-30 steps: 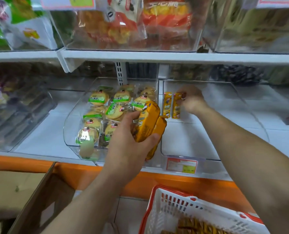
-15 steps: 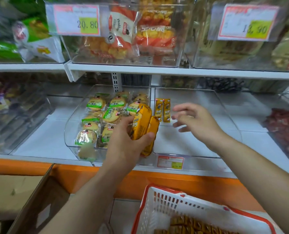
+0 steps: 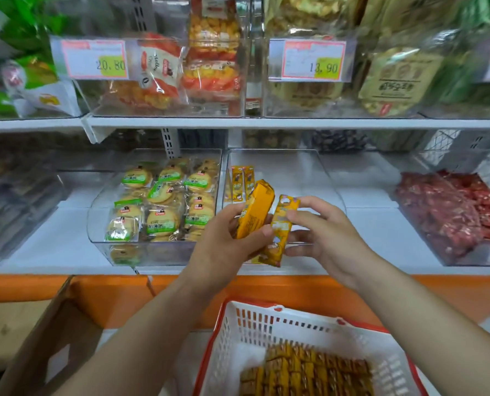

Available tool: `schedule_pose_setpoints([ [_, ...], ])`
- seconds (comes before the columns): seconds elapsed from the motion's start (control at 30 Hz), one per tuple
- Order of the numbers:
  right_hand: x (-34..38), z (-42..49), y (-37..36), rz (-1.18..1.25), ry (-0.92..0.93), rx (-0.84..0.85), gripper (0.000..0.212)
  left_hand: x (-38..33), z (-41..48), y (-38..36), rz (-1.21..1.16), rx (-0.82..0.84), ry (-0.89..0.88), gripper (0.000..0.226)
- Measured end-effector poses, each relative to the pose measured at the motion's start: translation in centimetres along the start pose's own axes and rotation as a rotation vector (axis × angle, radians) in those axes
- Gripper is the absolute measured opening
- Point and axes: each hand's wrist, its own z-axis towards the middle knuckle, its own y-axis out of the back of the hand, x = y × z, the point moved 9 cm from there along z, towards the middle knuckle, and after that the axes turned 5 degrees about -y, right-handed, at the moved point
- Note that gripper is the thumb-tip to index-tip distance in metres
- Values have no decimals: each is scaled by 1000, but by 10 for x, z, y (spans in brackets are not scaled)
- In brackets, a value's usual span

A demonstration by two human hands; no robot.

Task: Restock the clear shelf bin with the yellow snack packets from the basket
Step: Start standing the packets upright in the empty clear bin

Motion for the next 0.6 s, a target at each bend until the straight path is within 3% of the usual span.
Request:
schedule_pose_setpoints([
  [0.3,-1,-5,16,174,33,-51,32,13,1,-2,-108,-14,112,28],
  [0.4,1,-7,16,-72,37,-26,43,12,4,7,-4,-82,70,27],
  [0.53,1,-8,-5,-425,81,90,10,6,9,20,43,-156,11,19],
  [0.6,-1,-5,-9,-469,90,74,17,8,11,19,63,-128,4,23],
])
